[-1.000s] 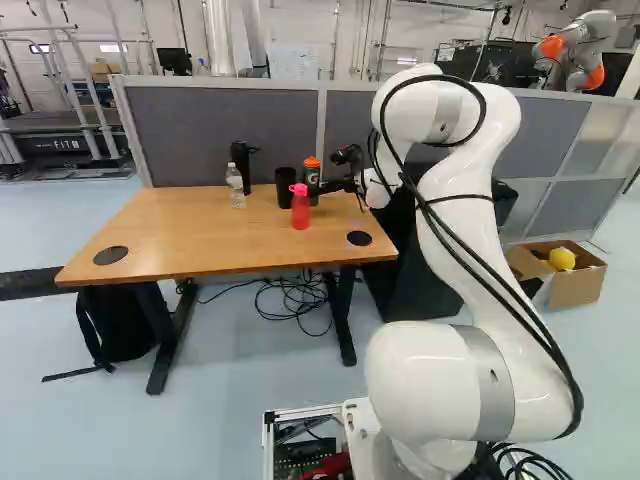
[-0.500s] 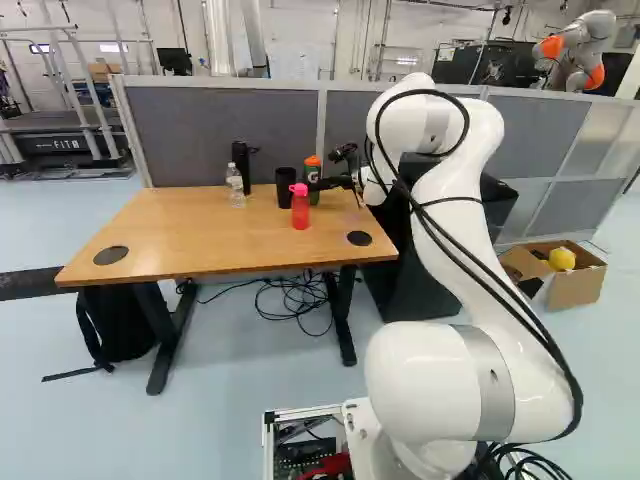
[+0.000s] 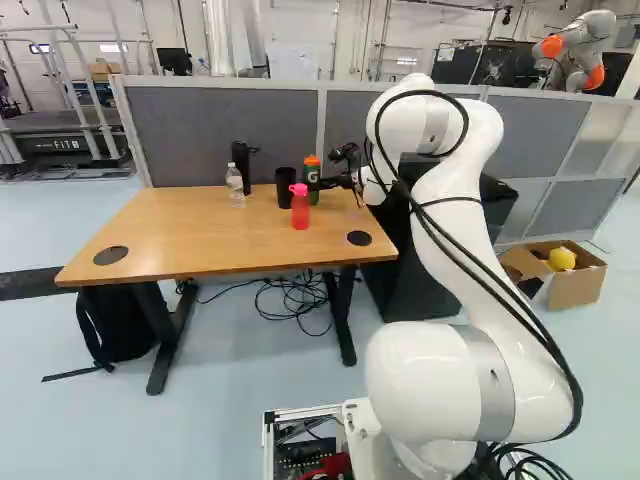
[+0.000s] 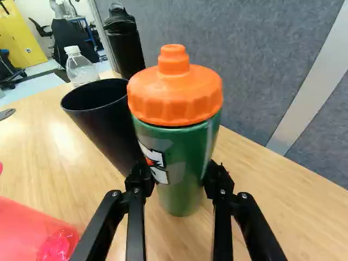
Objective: Pick up the green bottle from the table
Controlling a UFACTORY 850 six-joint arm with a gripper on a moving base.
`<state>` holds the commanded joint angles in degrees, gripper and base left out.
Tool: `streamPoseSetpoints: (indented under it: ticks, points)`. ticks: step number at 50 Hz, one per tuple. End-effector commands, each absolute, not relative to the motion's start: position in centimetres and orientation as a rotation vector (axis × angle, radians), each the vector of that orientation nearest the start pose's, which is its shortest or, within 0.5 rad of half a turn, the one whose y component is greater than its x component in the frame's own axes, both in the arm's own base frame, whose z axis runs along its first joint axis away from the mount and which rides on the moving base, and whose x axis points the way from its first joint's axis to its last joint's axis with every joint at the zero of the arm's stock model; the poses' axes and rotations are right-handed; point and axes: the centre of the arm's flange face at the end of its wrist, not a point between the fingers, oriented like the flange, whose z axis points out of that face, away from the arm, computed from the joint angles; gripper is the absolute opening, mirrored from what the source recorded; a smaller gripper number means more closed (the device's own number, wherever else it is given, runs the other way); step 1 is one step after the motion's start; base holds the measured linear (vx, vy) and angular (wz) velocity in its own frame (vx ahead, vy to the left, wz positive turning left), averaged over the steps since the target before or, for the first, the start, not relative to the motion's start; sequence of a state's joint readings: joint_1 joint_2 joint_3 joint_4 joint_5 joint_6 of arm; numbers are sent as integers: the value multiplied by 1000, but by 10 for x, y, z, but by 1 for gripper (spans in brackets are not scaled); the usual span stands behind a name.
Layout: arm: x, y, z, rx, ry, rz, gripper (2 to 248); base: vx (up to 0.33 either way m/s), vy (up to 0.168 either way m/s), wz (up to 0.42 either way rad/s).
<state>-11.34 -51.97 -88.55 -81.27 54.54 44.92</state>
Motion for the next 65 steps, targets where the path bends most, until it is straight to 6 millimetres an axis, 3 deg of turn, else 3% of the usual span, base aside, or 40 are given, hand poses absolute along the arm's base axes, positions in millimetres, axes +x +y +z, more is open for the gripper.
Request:
streamPoseSetpoints:
  ticks: [19, 41, 65]
  points:
    - [706, -74, 340, -2103, -826, -1353, 112, 0, 0, 0]
    - [668, -76, 350, -2132, -689, -1355, 112, 0, 0, 0]
    - [623, -98, 359, -2177, -488, -1383, 112, 0, 0, 0]
